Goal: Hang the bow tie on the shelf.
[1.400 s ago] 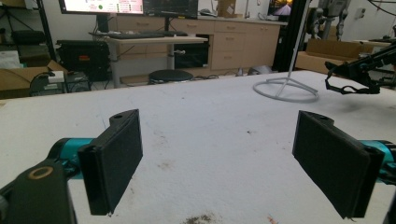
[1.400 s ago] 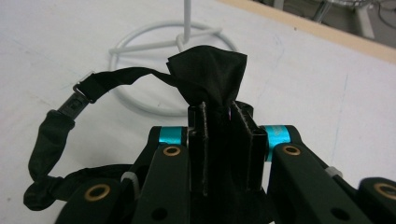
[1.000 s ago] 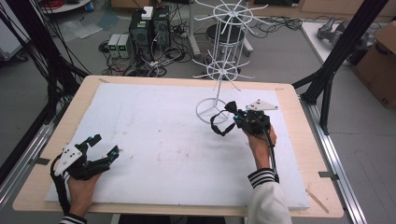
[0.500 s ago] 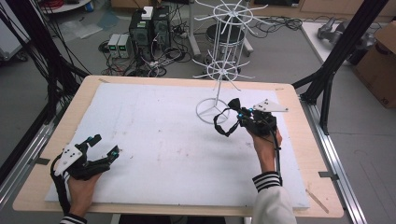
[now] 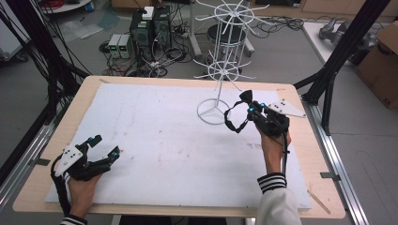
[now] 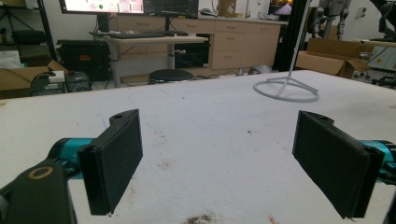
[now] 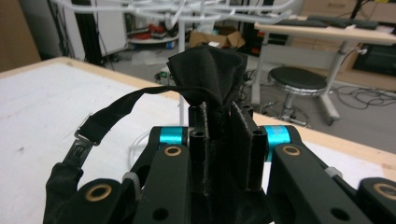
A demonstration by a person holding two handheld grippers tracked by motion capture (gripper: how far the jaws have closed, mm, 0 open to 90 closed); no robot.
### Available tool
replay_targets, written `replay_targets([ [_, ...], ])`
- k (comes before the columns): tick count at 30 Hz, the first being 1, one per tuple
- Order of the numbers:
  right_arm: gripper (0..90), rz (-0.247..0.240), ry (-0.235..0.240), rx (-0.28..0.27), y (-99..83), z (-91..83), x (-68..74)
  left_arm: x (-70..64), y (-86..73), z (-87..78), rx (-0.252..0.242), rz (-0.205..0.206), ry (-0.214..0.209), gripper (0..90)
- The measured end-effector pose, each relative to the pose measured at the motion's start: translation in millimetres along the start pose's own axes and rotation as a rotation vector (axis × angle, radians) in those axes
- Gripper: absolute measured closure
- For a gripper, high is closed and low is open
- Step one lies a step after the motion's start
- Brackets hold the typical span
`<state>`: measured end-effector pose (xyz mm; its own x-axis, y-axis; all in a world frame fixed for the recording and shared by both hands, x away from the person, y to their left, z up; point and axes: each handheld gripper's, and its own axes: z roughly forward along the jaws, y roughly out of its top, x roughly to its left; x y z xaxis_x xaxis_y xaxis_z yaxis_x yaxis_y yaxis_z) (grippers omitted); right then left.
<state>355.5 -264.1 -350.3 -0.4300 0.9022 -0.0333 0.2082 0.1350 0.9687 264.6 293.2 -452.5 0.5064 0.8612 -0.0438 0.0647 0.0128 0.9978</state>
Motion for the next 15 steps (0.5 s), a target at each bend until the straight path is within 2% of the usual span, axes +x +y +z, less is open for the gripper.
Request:
replay_targets([
  [4,77.4,0.015,-0.023,-0.027,1.2,-4.1,-2.5,0.0,0.0,0.0,0.000,0.000,0.000,16.2],
  [7,77.4,0.023,-0.024,-0.041,1.9,-5.9,-3.6,0.0,0.0,0.0,-0.001,-0.001,0.000,16.3],
  [10,77.3,0.023,-0.031,-0.077,4.4,-10.0,-3.6,0.0,0.0,0.0,0.000,0.000,0.000,16.3],
  [15,77.3,0.025,-0.025,-0.096,5.5,-10.8,-3.6,0.0,0.0,0.0,0.001,0.000,0.001,16.3],
])
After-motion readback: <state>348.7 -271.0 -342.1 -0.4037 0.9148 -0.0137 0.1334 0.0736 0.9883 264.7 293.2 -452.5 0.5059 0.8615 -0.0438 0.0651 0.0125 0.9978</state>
